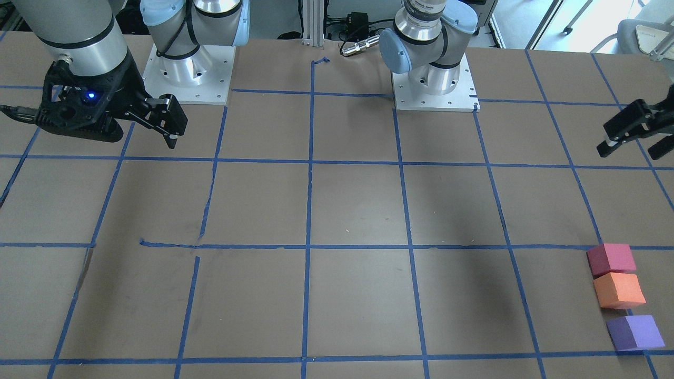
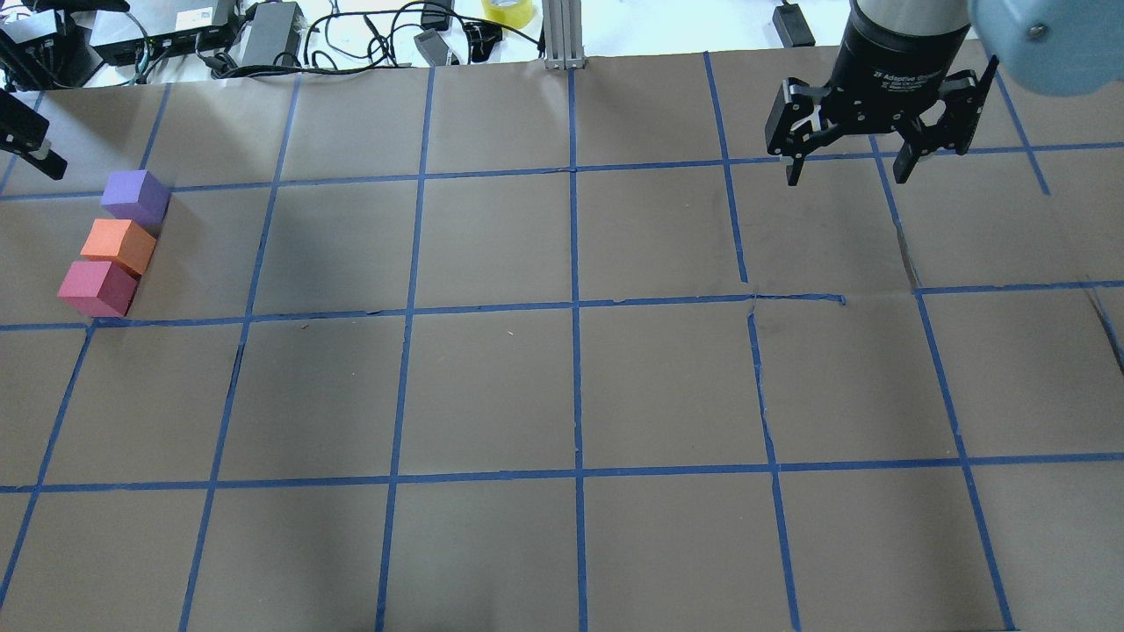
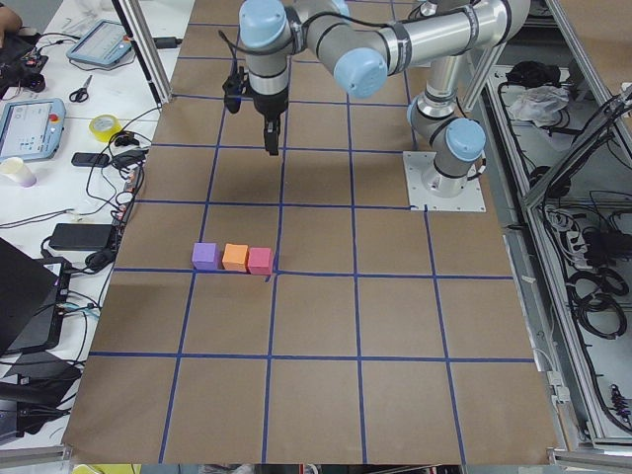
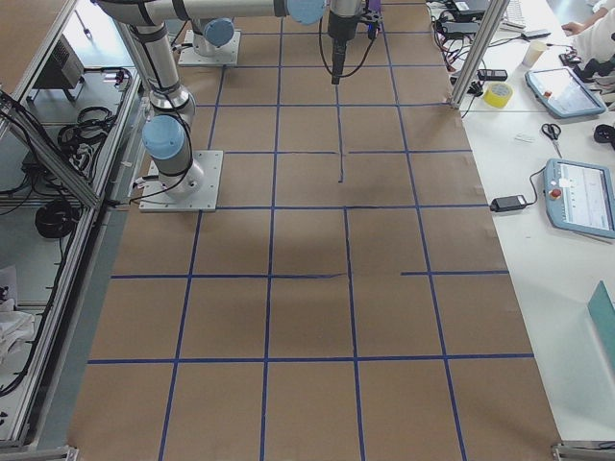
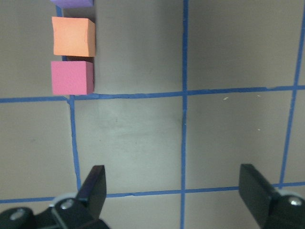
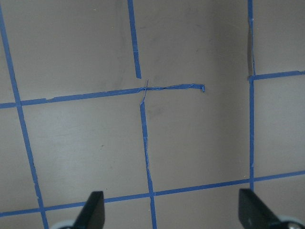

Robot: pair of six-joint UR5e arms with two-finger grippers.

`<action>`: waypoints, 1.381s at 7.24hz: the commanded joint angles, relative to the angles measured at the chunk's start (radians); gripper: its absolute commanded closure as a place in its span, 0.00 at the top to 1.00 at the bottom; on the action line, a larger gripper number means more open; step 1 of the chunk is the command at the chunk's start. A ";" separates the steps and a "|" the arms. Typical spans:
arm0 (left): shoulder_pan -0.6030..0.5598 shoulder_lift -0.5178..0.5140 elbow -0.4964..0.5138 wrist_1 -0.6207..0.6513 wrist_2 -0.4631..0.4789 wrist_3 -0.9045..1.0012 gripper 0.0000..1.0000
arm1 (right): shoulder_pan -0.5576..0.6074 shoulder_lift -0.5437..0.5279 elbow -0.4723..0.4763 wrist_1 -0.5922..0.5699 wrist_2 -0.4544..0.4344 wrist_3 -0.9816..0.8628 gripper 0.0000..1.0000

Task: Arrange blocks in a line
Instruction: 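Open the left gripper and raise it away from the cubes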

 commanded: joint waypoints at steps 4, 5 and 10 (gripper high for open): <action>-0.484 0.046 -0.084 0.135 0.137 -0.405 1.00 | 0.000 -0.001 0.001 0.000 -0.002 -0.001 1.00; -0.492 0.035 -0.142 0.149 0.137 -0.404 1.00 | 0.000 -0.001 0.001 -0.001 0.000 -0.001 1.00; -0.477 0.072 -0.179 0.253 0.049 -0.406 1.00 | 0.000 -0.001 0.001 0.000 0.001 -0.001 1.00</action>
